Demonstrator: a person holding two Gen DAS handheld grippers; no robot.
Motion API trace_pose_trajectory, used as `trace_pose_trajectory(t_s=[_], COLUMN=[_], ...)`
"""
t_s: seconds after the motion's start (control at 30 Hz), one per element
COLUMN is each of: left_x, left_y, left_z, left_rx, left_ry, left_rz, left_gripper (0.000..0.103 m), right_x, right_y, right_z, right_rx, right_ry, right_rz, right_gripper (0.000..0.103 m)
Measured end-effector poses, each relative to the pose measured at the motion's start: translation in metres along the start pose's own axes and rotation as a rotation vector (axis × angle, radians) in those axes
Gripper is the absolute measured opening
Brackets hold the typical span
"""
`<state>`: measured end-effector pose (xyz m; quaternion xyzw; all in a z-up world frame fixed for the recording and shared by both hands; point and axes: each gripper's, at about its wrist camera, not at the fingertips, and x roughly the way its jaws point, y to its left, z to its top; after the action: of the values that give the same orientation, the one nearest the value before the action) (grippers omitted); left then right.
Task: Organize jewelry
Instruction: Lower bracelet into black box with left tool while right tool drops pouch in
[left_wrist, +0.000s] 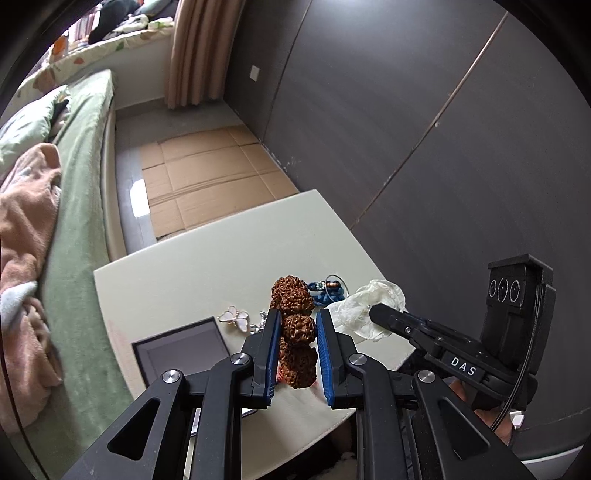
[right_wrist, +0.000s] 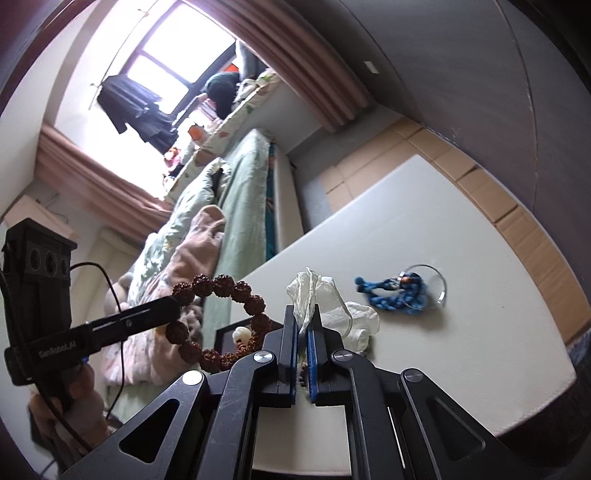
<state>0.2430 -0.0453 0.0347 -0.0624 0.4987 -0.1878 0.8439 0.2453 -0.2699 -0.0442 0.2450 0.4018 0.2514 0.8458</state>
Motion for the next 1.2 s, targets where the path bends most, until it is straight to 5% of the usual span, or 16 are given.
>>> trace_pose_trajectory(t_s=[0.47, 1.07, 1.13, 1.2], left_x=[-0.037, -0.004, -0.008, -0.012], left_y=[0.048, 0.119, 0.125, 0.128], left_z=[-0.017, -0.062, -0.069, -0.072], left_rx=[-0.082, -0.271, -0.286, -0.295], left_ry=[-0.061, 0.073, 0.064, 0.052], left_rz=[0.075, 0.108, 0.112, 0.114], left_gripper=[0.02, 0.024, 0.029, 0.047], right_x=[0.012, 0.048, 0.059, 0.068], right_y=[0.041, 0.066, 0.069, 0.07], right_z=[-0.014, -0.03, -0.031, -0.035], right_rx=[-0.119, -0.172, -0.164, -0.154], right_ry=[0.002, 0.081, 0.102, 0.125], right_rz=[0.092, 0.125, 0.14, 0.148], right_gripper=[0.006, 0.006, 0.006, 0.006])
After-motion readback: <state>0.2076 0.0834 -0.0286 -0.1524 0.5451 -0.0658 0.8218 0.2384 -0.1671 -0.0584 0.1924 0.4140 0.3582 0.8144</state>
